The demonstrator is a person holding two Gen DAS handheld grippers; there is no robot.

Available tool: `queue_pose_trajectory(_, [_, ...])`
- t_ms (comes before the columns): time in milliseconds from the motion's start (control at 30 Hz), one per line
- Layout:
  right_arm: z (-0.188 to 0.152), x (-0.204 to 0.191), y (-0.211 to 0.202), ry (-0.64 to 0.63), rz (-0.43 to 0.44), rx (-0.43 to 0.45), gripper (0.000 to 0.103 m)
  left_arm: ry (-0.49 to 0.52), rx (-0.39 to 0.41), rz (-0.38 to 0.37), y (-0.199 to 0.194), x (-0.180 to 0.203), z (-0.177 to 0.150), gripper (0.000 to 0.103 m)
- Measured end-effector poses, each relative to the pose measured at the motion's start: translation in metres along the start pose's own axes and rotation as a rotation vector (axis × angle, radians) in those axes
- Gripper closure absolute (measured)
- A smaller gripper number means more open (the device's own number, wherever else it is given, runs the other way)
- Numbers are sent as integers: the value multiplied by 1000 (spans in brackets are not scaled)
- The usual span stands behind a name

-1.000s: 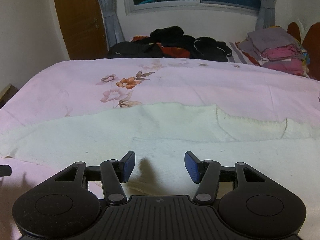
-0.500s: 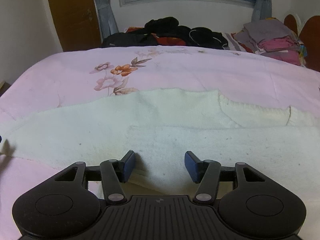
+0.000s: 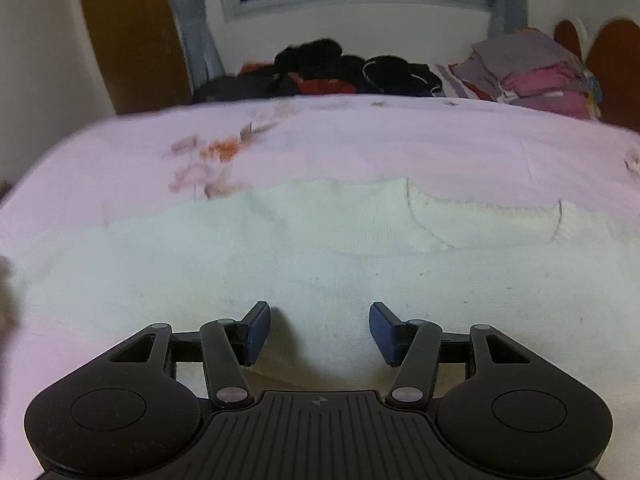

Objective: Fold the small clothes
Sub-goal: 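Fold the held sleeve across the body with the left tool and release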

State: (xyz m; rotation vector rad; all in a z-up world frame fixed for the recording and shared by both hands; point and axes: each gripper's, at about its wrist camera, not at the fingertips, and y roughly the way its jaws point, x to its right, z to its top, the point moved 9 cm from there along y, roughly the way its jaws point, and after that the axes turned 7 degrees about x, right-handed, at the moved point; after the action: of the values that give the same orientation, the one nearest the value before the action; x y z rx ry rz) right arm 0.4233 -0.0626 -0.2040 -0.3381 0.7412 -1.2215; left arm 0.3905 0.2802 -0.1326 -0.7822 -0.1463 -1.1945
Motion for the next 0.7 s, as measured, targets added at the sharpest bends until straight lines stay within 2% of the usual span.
queue_pose_trajectory(167, [8,23,-27,35,-3,40,47,137,-80,-202,1,108,-30,100])
queue_pose_trajectory(333, [15,64,-59,71,-39,79,47,252,-189,-369,3,214,-96,100])
queue_pose_trajectory(433, [15,98,-78,94,-78,97,47,313,-253,-442,-1,260,-144,100])
queue_pose_trajectory(533, [11,129,-93,116,-112,98,47,388,-318,-482,1,295,-201,99])
queue_pose_trajectory(600, [8,147,-100,138,-123,94,47,438,-374,-485,0,297,-237,99])
queue_pose_trajectory(667, [3,162,-106,158,-125,85,47,492,-423,-473,5,302,-265,93])
queue_pose_trajectory(700, [1,167,-108,166,-127,82,47,519,-436,-460,1,304,-274,84])
